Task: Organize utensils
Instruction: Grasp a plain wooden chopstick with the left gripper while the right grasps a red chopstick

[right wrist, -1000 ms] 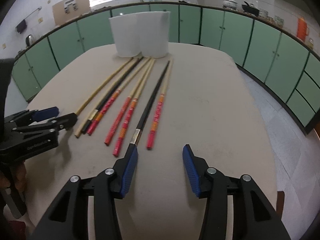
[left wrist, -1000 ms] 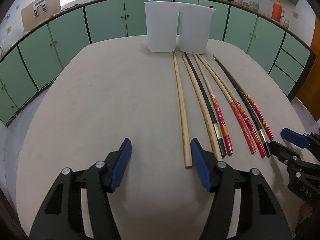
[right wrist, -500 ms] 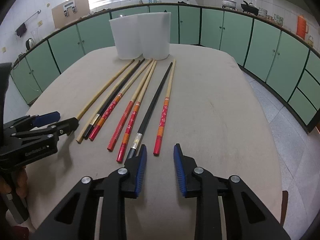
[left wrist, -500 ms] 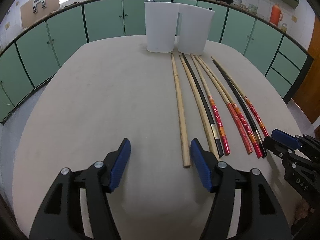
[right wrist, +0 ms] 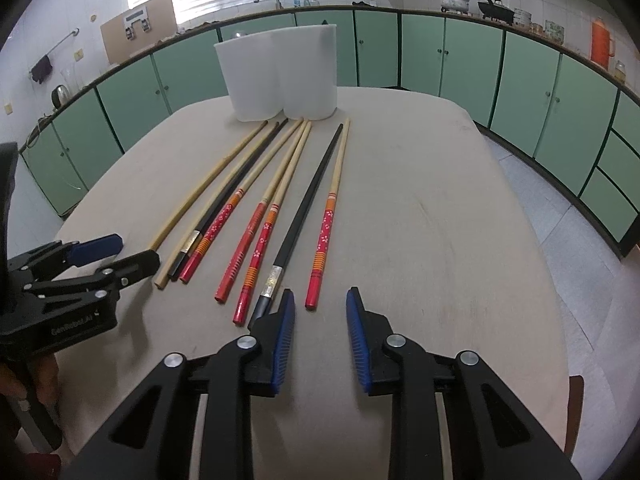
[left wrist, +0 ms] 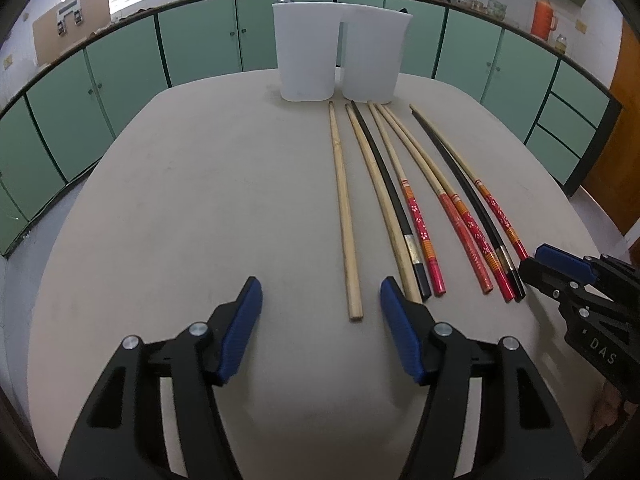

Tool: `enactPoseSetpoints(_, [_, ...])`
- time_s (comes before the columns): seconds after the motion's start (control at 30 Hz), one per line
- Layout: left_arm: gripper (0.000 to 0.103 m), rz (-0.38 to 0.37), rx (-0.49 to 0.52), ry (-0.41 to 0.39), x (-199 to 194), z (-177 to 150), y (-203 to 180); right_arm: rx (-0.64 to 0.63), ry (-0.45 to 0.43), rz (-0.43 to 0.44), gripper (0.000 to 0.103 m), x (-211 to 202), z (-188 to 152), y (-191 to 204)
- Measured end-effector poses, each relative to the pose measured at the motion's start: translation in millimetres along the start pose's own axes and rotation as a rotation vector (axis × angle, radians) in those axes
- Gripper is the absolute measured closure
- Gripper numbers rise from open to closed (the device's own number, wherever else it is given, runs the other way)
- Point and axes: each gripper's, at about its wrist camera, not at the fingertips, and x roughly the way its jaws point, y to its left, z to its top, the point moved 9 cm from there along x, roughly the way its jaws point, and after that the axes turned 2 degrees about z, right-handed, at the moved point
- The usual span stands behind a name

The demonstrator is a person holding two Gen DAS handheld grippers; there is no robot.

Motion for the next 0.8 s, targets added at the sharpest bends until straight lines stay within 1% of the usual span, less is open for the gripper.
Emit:
enactPoseSetpoints(0.03, [0.052, 0.001, 0.003, -0.003, -0.6, 0.0, -0.7, 0.0, 0.0, -0.001, 0.076, 0.0, 0.1, -0.1])
enactPoseSetpoints(0.07, [0.06, 0.002, 0.008, -0.005, -1.3, 0.0, -1.4, 0.0, 0.0, -0.001, 0.076, 0.0, 0.2, -0.1])
enactPoseSetpoints(0.1, [0.064, 0.0, 0.013, -0.007, -1.9, 0.3, -2.7, 0.001, 0.0, -0.001, 0.076, 0.1, 0.3, -0.3])
enactPoseSetpoints(0.13, [0.072, -0.006, 0.016, -0.006, -2.6, 0.1, -4.0, 0.003, 0.0, -0.001, 0.076, 0.3, 0.6, -0.2])
enactPoseSetpoints(0.17, [0.078, -0.019, 0.021, -0.004, -2.6, 0.0, -6.5, 0.004, -0.001, -0.002, 0.076, 0.7, 0.8, -0.4])
enactPoseSetpoints(0.2, [0.081, -0.024, 0.026, -0.004, -2.8, -0.1, -8.5, 0.004, -0.002, -0.003, 0.076, 0.8, 0.7, -0.4])
enactPoseSetpoints(0.27, [0.093, -0.038, 0.033, -0.002, -2.5, -0.4, -12.5, 0.007, -0.004, -0.004, 0.076, 1.4, 0.8, -0.3])
enactPoseSetpoints(0.3, [0.096, -0.048, 0.033, -0.002, -2.6, -0.6, -14.5, 0.006, -0.006, -0.005, 0.076, 1.6, 0.8, 0.0])
enactPoseSetpoints(0.37, [0.097, -0.047, 0.031, -0.004, -2.6, -0.7, -15.5, 0.011, -0.009, -0.008, 0.079, 2.0, 1.0, -0.5])
enactPoseSetpoints(0.43, [0.097, -0.055, 0.021, -0.004, -3.0, -0.4, -14.7, 0.025, -0.009, -0.002, 0.092, 2.6, 1.9, -2.2])
enactPoseSetpoints(0.5, [0.097, -0.059, 0.017, -0.003, -3.5, 1.0, -14.3, 0.029, -0.006, -0.001, 0.097, 2.7, 2.5, -3.3])
enactPoseSetpoints(0.67, [0.097, -0.052, 0.023, -0.022, -7.7, 4.5, -14.5, 0.033, -0.006, 0.0, 0.097, 1.4, 3.4, -4.2])
enactPoseSetpoints(0.8, [0.097, -0.038, 0.031, -0.05, -16.1, 9.2, -12.9, 0.02, -0.026, -0.009, 0.097, -6.1, 9.2, -3.3])
